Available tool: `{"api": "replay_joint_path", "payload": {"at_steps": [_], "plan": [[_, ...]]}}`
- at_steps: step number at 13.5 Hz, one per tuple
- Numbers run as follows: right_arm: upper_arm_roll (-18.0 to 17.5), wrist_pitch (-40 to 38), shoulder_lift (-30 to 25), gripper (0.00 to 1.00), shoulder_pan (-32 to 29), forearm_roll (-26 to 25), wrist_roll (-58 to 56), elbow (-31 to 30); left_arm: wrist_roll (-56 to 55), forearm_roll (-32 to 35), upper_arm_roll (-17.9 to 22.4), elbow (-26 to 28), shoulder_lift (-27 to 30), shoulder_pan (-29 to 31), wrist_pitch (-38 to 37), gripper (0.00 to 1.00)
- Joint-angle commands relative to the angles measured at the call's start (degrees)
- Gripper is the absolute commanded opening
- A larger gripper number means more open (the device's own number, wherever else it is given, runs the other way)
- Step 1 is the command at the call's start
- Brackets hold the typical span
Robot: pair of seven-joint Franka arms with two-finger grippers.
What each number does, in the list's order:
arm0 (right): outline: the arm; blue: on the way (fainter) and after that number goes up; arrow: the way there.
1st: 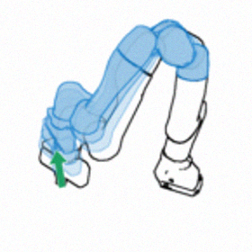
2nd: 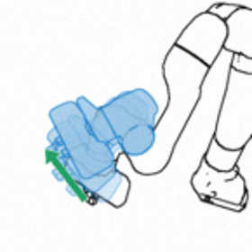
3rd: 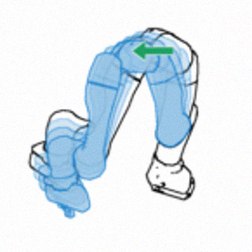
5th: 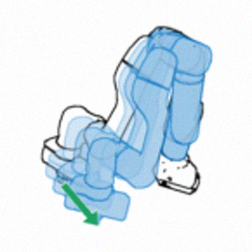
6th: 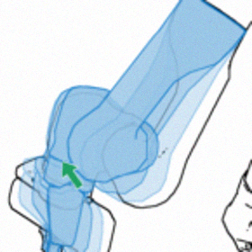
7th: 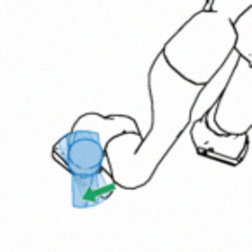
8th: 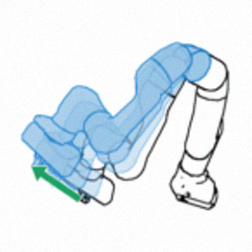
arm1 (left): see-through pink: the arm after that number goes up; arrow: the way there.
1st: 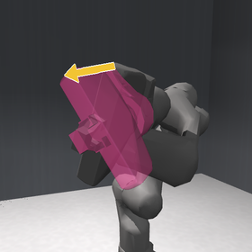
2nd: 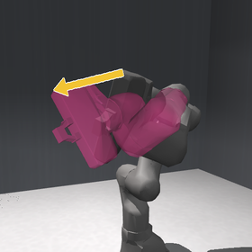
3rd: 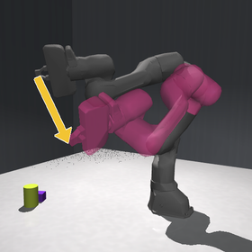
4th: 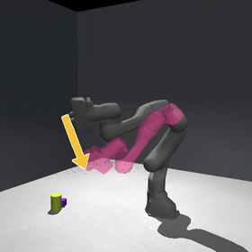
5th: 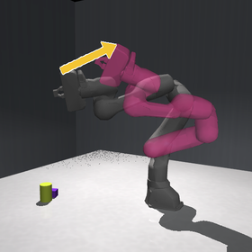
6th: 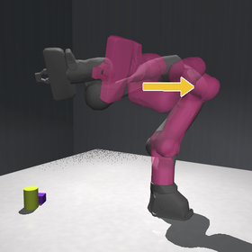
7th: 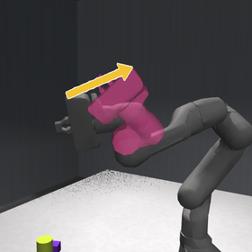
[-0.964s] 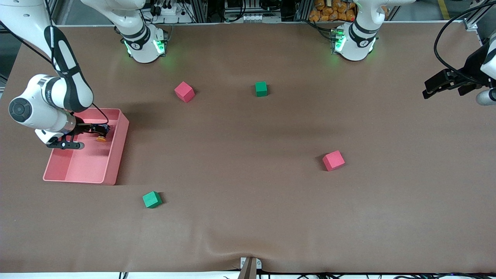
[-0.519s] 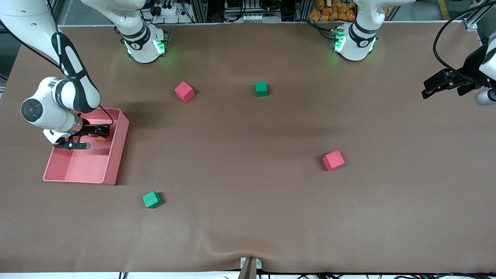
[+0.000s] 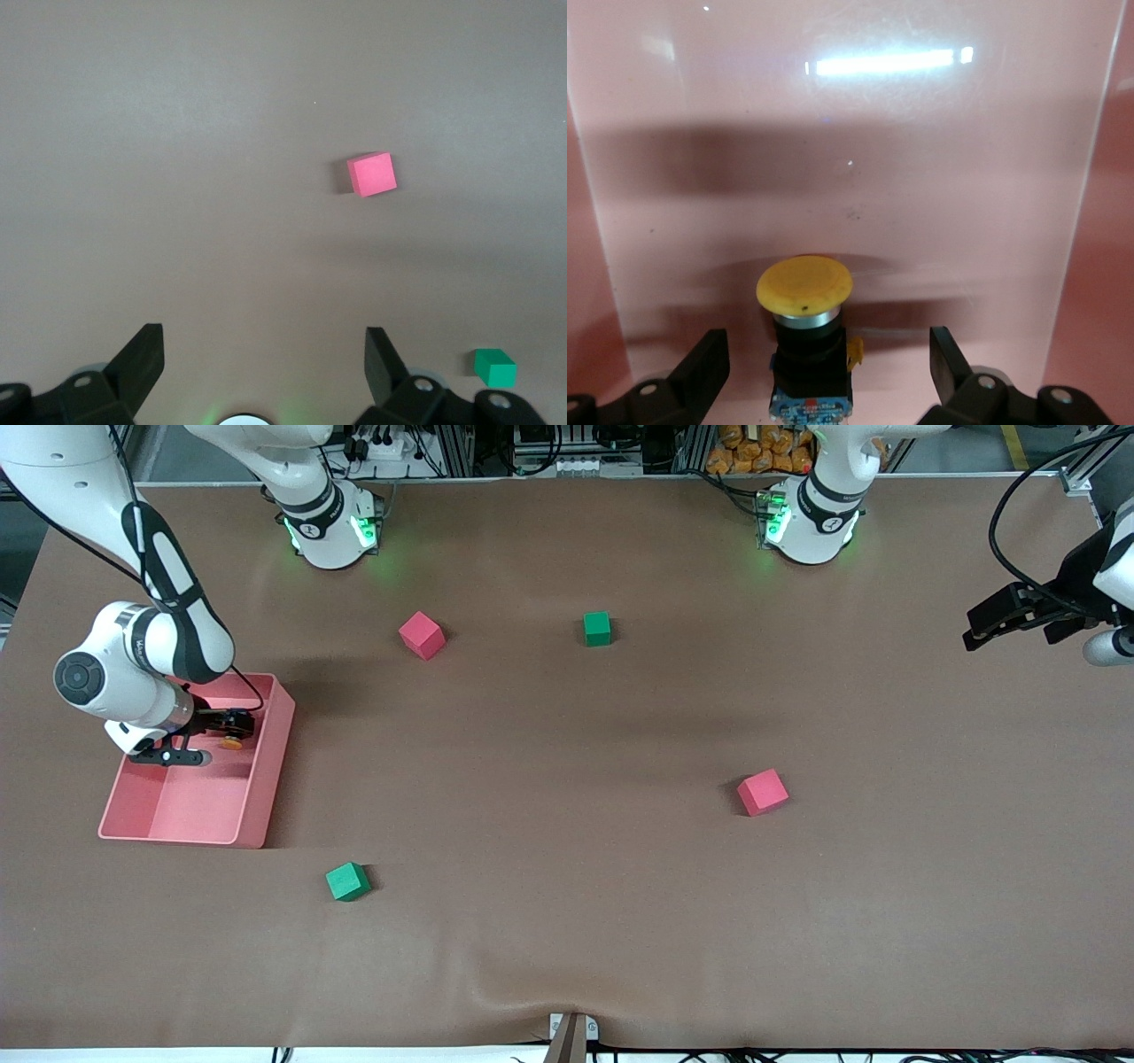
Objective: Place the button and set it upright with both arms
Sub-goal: 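Lower the right gripper and grasp the button's black body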
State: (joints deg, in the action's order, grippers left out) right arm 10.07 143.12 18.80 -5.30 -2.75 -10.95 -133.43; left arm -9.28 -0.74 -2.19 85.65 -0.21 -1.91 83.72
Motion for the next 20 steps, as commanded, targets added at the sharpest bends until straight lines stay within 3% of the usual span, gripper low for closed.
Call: {"api": "replay_joint_path", "payload": {"at_steps": [1, 12, 13, 15, 16, 18, 20], "plan": [[-0.05, 1.02, -2.36, 1.0, -0.14, -1.12, -0.74, -3.06, -0.04, 0.22, -0.19, -0.3, 0.03, -0.12, -0.22, 1.0], [0.04, 1.28, -4.56, 1.0, -0.5, -1.12, -1.09, -6.14, 0.23, 0.13, -0.19, -0.3, 0.03, 0.23, -0.22, 1.0], [0.04, 1.37, -4.56, 0.95, -0.5, -1.12, -1.09, -6.23, 0.23, 0.13, -0.19, -0.31, 0.03, 0.06, -0.22, 1.0], [0.04, 1.37, -4.56, 0.48, -0.5, -1.03, -1.09, -6.23, -0.04, 0.13, -0.19, -0.22, 0.12, 0.06, -0.31, 1.0], [0.04, 1.28, -4.56, 0.34, -0.5, -1.12, -1.09, -6.23, 0.05, 0.13, -0.19, -0.22, 0.04, 0.06, -0.31, 1.0], [0.04, 1.28, -4.56, 0.19, -0.5, -1.12, -1.09, -6.23, -0.03, 0.13, -0.19, -0.22, 0.03, 0.06, -0.22, 1.0], [0.04, 1.37, -4.65, 0.16, -0.5, -1.12, -1.01, -5.97, -0.03, 0.13, -0.19, -0.31, 0.03, -0.03, -0.22, 1.0]]}}
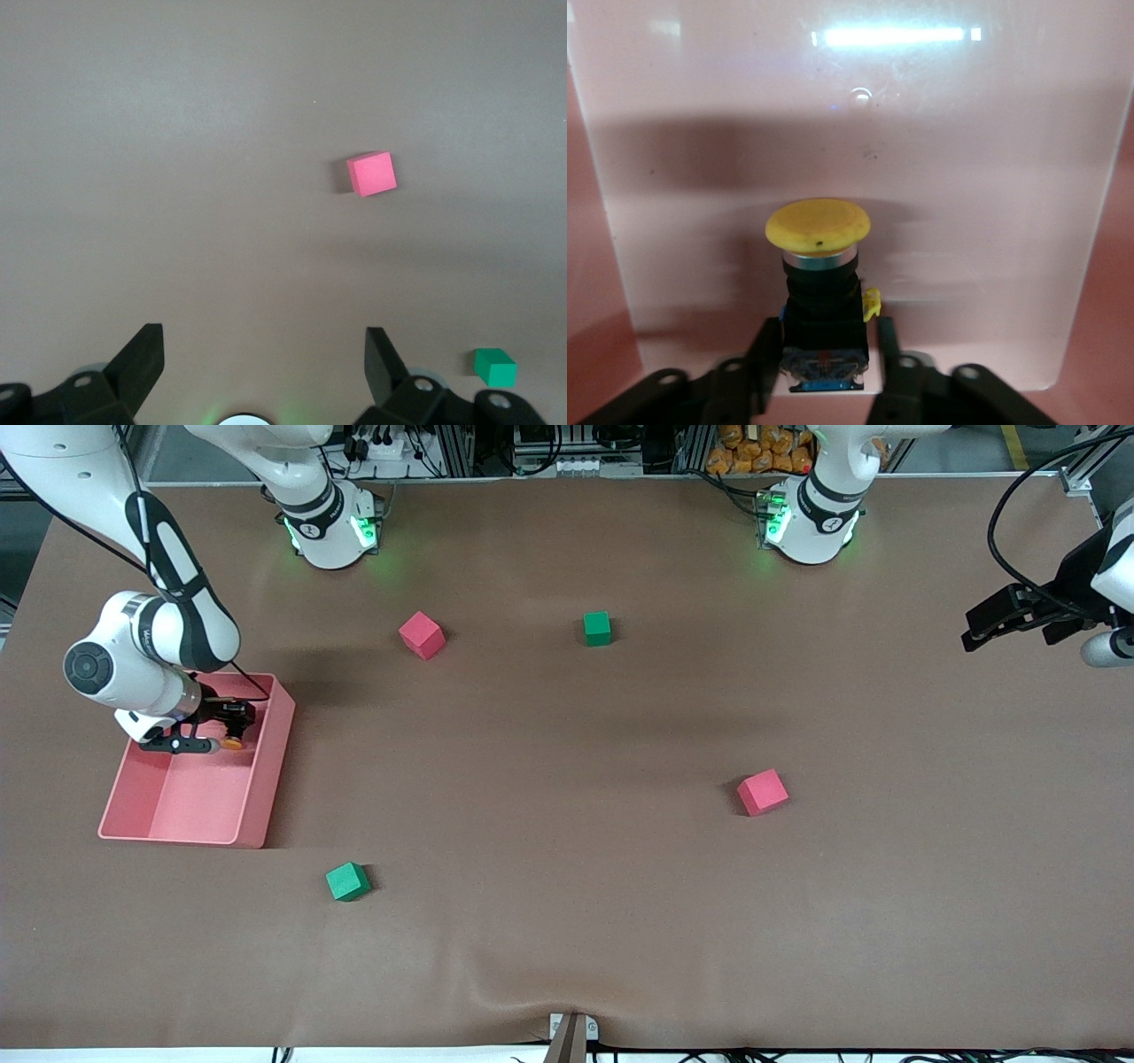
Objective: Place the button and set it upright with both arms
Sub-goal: 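Lower the right gripper and grasp the button's black body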
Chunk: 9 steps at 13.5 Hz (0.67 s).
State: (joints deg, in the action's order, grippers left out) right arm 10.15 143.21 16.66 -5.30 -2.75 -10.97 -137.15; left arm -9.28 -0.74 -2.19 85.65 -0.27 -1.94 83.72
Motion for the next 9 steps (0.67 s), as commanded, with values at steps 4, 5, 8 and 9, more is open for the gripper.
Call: {"api": "replay_joint_path", "payload": {"at_steps": [4, 5, 8, 9], "plan": [[0.05, 1.11, -4.7, 0.1, -0.5, -1.12, -1.24, -0.76, 0.23, 0.13, -0.19, -0.3, 0.1, 0.1, -0.22, 1.0], [0.05, 1.02, -4.97, 0.09, -0.5, -1.12, -2.72, 0.29, 0.23, 0.13, -0.19, -0.3, 0.1, 0.1, -0.22, 1.0], [1.28, 0.84, -5.41, 0.09, -0.59, -1.12, -7.74, 3.28, 0.32, 0.04, -0.19, -0.3, 0.1, 0.27, -0.22, 1.0], [1.28, 0.76, -5.5, 0.09, -0.5, -1.12, -7.92, 3.98, 0.23, 0.04, -0.19, -0.3, 0.1, 0.18, -0.22, 1.0]]}}
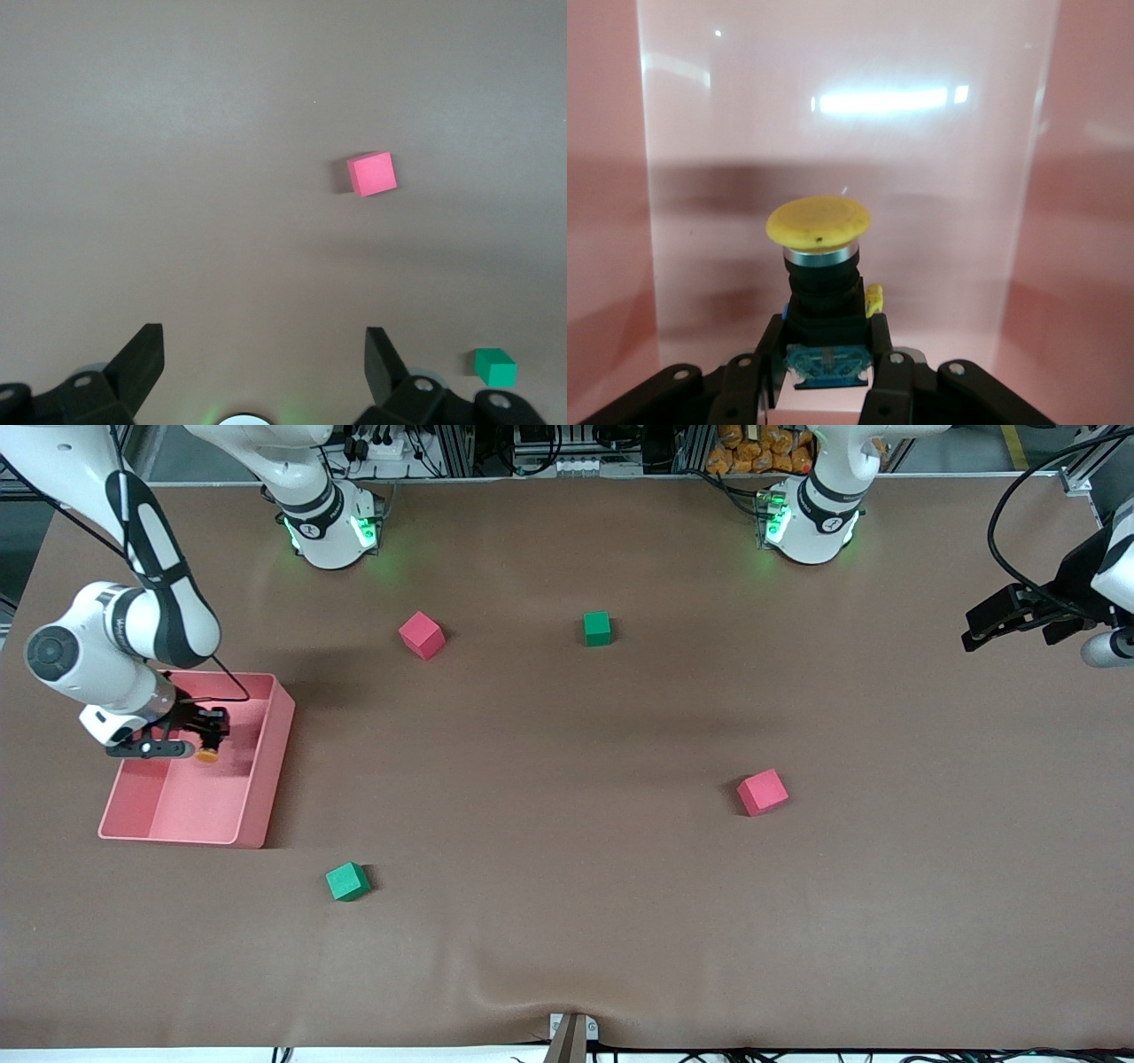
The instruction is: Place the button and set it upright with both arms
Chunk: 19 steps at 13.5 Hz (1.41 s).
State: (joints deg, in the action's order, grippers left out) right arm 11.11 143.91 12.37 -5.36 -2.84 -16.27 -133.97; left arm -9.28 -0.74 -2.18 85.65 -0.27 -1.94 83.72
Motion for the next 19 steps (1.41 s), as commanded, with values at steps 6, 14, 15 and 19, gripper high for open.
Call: {"api": "replay_joint_path", "payload": {"at_steps": [6, 14, 15, 19], "plan": [[-0.29, -20.4, -0.94, 0.07, 0.0, -0.76, -2.72, 16.62, 0.23, -0.13, -0.2, -0.39, 0.01, 0.09, -0.05, 1.0], [-0.03, -24.55, -0.94, 0.06, -0.53, -0.59, -13.34, 25.5, 0.23, -0.13, -0.2, -0.48, -0.08, -0.17, 0.22, 1.0], [-0.03, -25.6, -0.94, 0.06, -0.88, -0.59, -14.57, 26.56, 0.31, -0.13, -0.2, -0.48, -0.08, 0.0, 0.22, 1.0], [-0.12, -27.18, -1.12, 0.06, -0.88, -0.59, -16.69, 29.55, 0.32, -0.13, -0.11, -0.39, -0.08, 0.27, 0.22, 1.0]]}}
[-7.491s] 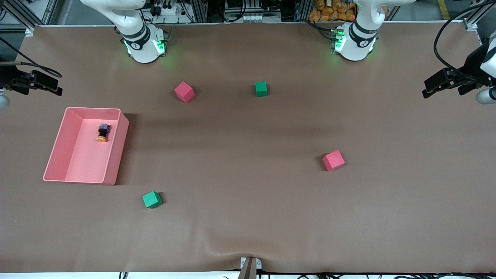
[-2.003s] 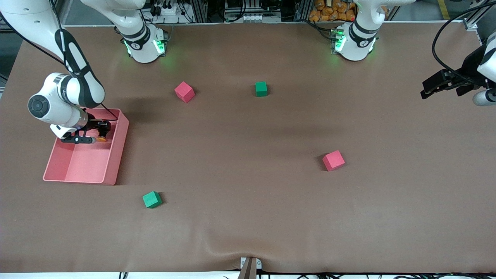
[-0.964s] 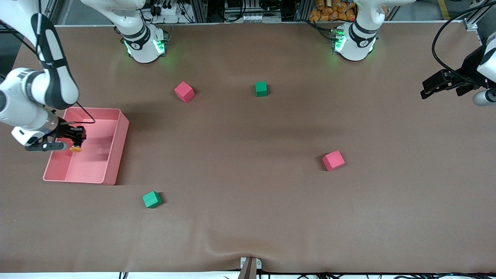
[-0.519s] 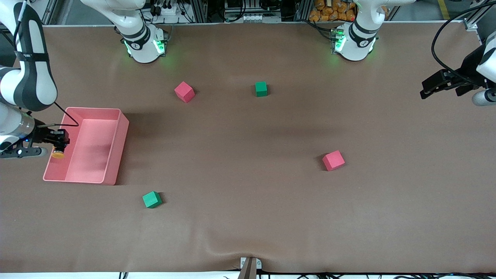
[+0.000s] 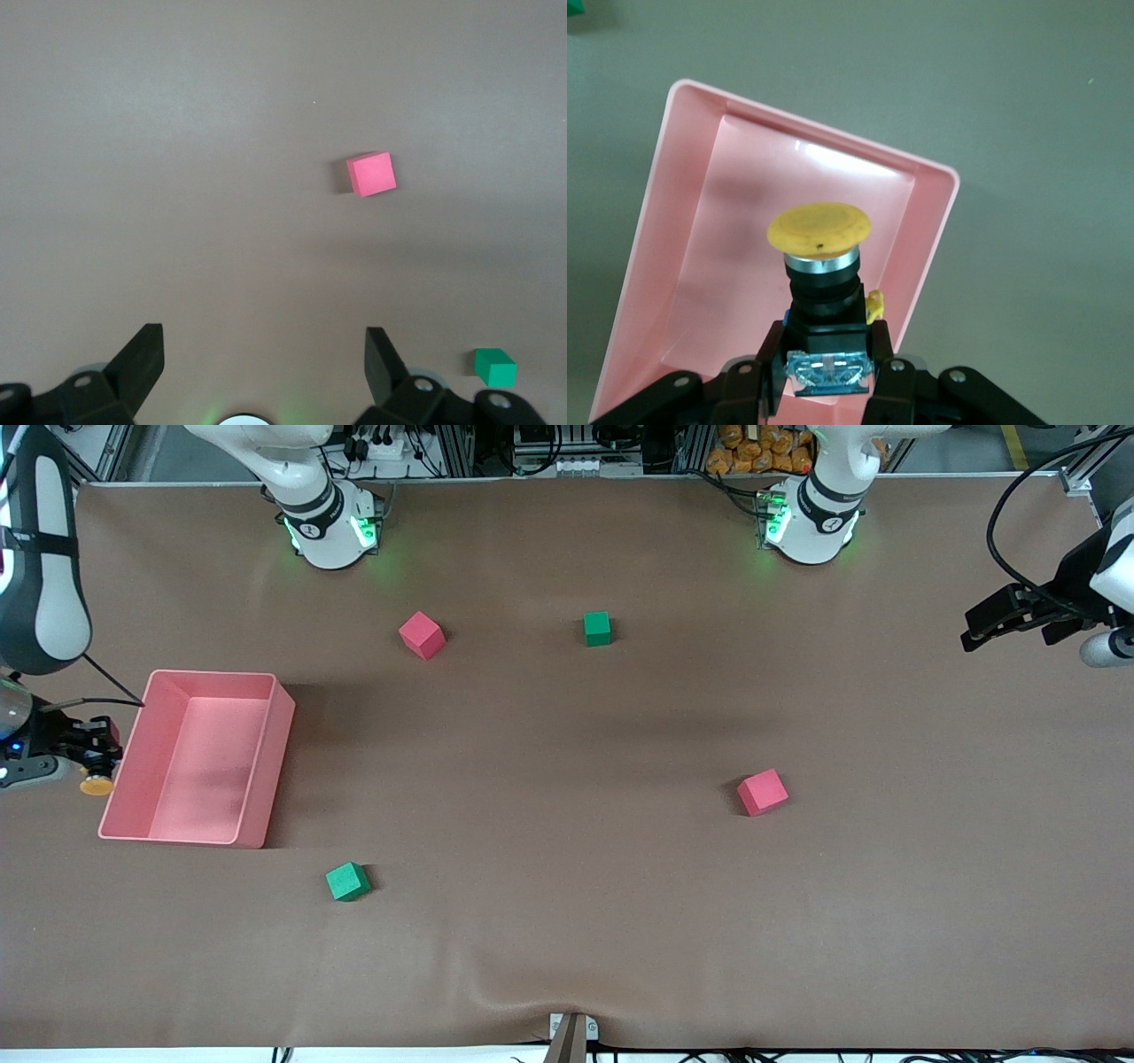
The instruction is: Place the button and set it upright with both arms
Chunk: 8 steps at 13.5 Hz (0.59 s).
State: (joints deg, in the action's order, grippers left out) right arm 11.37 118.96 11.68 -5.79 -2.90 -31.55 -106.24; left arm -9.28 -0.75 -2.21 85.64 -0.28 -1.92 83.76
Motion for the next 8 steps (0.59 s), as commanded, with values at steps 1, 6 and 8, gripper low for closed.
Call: {"api": "replay_joint_path", "payload": {"at_steps": [1, 6, 8], "plan": [[-0.38, -5.37, -0.43, 0.06, -0.45, -0.27, -1.41, 3.66, 0.31, -0.13, -0.16, -0.39, -0.07, 0.16, 0.17, 1.0], [-3.18, -12.96, -0.43, 0.06, -0.1, 1.49, -0.62, 8.42, 0.31, -0.13, -0.07, -0.21, -0.07, 0.08, 0.17, 1.0], [-5.99, -13.23, -0.6, 0.05, -0.1, 1.49, 2.35, 8.68, 0.23, -0.13, -0.16, -0.21, -0.07, -0.1, 0.17, 1.0]]}}
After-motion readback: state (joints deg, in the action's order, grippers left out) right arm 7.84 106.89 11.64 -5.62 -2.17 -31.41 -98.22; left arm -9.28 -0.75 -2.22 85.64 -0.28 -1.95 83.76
